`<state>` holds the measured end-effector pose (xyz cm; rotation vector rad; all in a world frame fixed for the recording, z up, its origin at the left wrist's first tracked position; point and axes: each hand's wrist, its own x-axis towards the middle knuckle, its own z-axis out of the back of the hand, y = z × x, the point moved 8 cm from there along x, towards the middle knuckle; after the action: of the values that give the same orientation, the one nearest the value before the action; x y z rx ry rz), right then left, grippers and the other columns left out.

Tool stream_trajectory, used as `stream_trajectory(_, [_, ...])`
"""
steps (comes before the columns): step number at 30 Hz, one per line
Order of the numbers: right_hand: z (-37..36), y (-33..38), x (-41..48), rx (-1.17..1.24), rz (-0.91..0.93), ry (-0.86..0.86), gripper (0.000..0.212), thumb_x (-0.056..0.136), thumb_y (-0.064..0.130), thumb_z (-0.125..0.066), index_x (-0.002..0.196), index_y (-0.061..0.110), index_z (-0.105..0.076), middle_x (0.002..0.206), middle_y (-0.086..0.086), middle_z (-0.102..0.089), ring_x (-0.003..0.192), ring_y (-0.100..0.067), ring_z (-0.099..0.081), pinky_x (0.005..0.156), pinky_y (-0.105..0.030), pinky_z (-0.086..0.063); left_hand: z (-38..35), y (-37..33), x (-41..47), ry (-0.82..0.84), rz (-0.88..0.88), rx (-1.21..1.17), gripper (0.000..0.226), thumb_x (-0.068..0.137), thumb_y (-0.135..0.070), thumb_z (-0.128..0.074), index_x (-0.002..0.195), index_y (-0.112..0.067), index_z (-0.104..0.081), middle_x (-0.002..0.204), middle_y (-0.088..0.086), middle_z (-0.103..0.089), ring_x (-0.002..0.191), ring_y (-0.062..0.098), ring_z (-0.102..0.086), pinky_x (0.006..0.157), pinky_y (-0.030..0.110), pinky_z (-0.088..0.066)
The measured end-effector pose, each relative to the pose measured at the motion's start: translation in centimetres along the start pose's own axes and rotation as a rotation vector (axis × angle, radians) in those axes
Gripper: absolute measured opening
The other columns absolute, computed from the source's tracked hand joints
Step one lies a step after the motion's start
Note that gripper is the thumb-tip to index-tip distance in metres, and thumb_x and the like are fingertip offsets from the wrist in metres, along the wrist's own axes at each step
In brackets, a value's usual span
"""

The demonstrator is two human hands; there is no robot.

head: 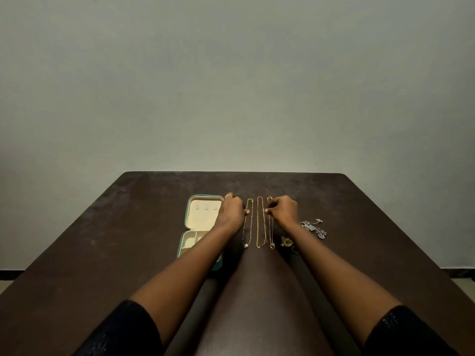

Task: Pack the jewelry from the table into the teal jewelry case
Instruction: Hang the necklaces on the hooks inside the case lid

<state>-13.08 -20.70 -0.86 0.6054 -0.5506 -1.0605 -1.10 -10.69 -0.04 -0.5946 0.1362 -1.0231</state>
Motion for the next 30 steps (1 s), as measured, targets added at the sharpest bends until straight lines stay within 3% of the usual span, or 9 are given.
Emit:
stream_trajectory(2, [0.7,-1.4,1.4,-0.001,-0.056,-0.023,0.010,0.082,0.009,-0.069,0.090,0.006,-0.074,0.094,-0.013,-0.073,0.089,-0.023,-0.067,0.085,-0.037,-0.054,-0.7,-0.9,1.2,0.025,-0.036,0.027,0.027,0.091,-0.019,-0.058,0.108,-0.001,-0.069,0.114,0.017,-0.056,0.107,0.026,-0.054,0.082,0.029,-0.040])
stream_trajectory(5, [0.8,-2.7,3.7,-0.008,-0.092,-0.039,0.012,0.084,0.011,-0.067,0.092,0.006,-0.073,0.098,-0.012,-0.072,0.093,-0.023,-0.066,0.088,-0.036,-0.052,-1.7,-2.1,3.3,0.047,-0.068,0.051,0.025,0.090,-0.018,-0.059,0.109,-0.007,-0.069,0.113,0.016,-0.057,0.106,0.030,-0.057,0.090,0.034,-0.045])
stream_trajectory(8, [0.1,-3.1,6.0,-0.009,-0.095,-0.023,0.014,0.085,0.013,-0.066,0.094,0.005,-0.073,0.099,-0.012,-0.072,0.095,-0.022,-0.065,0.090,-0.036,-0.052,-2.5,-2.9,5.3,0.050,-0.059,0.113,0.026,0.090,-0.022,-0.058,0.111,-0.012,-0.069,0.115,0.013,-0.061,0.107,0.032,-0.058,0.088,0.039,-0.048])
stream_trajectory(14, [-1.5,-3.2,9.7,-0.040,-0.094,0.010,0.013,0.085,0.011,-0.066,0.093,0.004,-0.073,0.100,-0.015,-0.071,0.095,-0.025,-0.065,0.086,-0.036,-0.053,-4.2,-3.4,8.3,0.039,-0.051,0.236,0.025,0.093,-0.026,-0.054,0.114,-0.022,-0.068,0.121,0.009,-0.060,0.116,0.028,-0.052,0.092,0.039,-0.040])
stream_trajectory(19, [-2.6,-3.8,10.9,-0.136,-0.144,0.029,0.022,0.084,0.016,-0.066,0.100,0.001,-0.070,0.107,-0.021,-0.067,0.103,-0.034,-0.062,0.083,-0.036,-0.050,-5.6,-3.6,10.0,0.056,-0.044,0.271,0.025,0.093,-0.026,-0.053,0.113,-0.022,-0.068,0.122,0.009,-0.058,0.119,0.028,-0.047,0.096,0.042,-0.034])
stream_trajectory(25, [-3.4,-3.6,11.3,-0.255,-0.122,-0.025,0.019,0.087,0.007,-0.052,0.100,0.004,-0.066,0.109,-0.020,-0.065,0.105,-0.037,-0.060,0.080,-0.037,-0.049,-7.3,-3.2,10.8,0.063,-0.025,0.272,0.026,0.094,-0.023,-0.049,0.111,-0.019,-0.068,0.120,0.008,-0.058,0.118,0.029,-0.046,0.097,0.043,-0.033])
stream_trajectory(30, [-3.8,-3.5,11.6,-0.235,-0.069,0.085,0.020,0.088,0.015,-0.057,0.096,-0.002,-0.064,0.106,-0.022,-0.065,0.102,-0.035,-0.061,0.078,-0.036,-0.048,-7.2,-3.0,10.6,0.054,-0.027,0.211,0.028,0.094,-0.024,-0.050,0.117,-0.018,-0.064,0.125,0.009,-0.057,0.121,0.029,-0.045,0.099,0.041,-0.034])
